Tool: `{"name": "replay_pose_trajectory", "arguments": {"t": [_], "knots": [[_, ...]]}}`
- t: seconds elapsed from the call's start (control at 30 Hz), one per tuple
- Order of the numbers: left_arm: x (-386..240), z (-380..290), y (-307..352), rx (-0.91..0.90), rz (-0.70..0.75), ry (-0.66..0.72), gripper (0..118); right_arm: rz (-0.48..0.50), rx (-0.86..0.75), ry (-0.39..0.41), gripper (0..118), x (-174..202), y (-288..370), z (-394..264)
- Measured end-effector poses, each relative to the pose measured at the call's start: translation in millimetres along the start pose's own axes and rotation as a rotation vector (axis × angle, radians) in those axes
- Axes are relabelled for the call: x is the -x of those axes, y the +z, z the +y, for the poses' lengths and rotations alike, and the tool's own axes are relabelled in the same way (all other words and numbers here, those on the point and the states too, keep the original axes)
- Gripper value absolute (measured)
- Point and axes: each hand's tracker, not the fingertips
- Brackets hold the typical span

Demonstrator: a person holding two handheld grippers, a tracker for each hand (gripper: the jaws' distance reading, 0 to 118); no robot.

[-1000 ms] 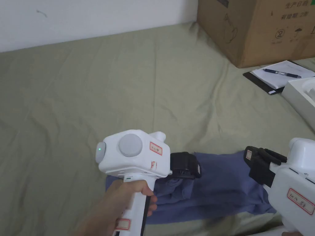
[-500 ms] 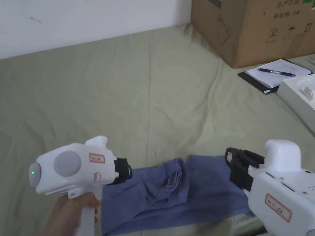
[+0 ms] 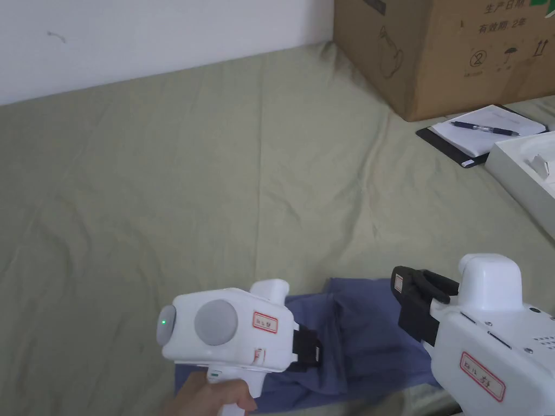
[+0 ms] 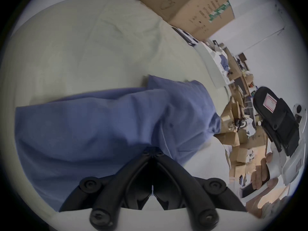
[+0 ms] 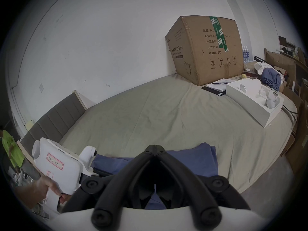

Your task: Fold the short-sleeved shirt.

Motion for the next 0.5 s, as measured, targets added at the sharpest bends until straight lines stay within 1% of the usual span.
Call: {"name": "replay_pose_trajectory", "arguments": {"t": [0.07, 0.13, 0.17, 0.23, 0.27, 0.33, 0.37, 0.4, 0.47, 0.5], "knots": [[-6, -1, 3, 0.011, -0.016, -0.031, 0, -0.002, -0.008, 0.016, 0, 4, 1, 1], [-5, -2, 16, -0.030, -0.019, -0.057, 0, -0.010, -0.018, 0.037, 0, 9, 3, 3], [-1, -2, 25, -0.037, -0.033, -0.043, 0, -0.008, -0.028, 0.047, 0, 11, 4, 4], [16, -3, 53, -0.101, -0.111, 0.036, 0, -0.013, -0.045, 0.065, 0, 18, 6, 6], [27, -5, 68, -0.137, -0.128, 0.066, 0, -0.013, -0.055, 0.076, 0, 21, 7, 7], [57, -10, 100, -0.203, -0.112, 0.123, 9, -0.010, -0.069, 0.096, 0, 29, 8, 9], [72, -14, 113, -0.222, -0.093, 0.149, 27, -0.007, -0.073, 0.107, 0, 33, 8, 9], [91, -19, 126, -0.244, -0.057, 0.173, 52, -0.009, -0.076, 0.120, 0, 37, 8, 9], [128, -25, 143, -0.241, -0.023, 0.251, 109, -0.004, -0.080, 0.142, 0, 44, 7, 8], [146, -30, 146, -0.223, -0.025, 0.294, 112, -0.007, -0.088, 0.146, 0, 48, 7, 7]]}}
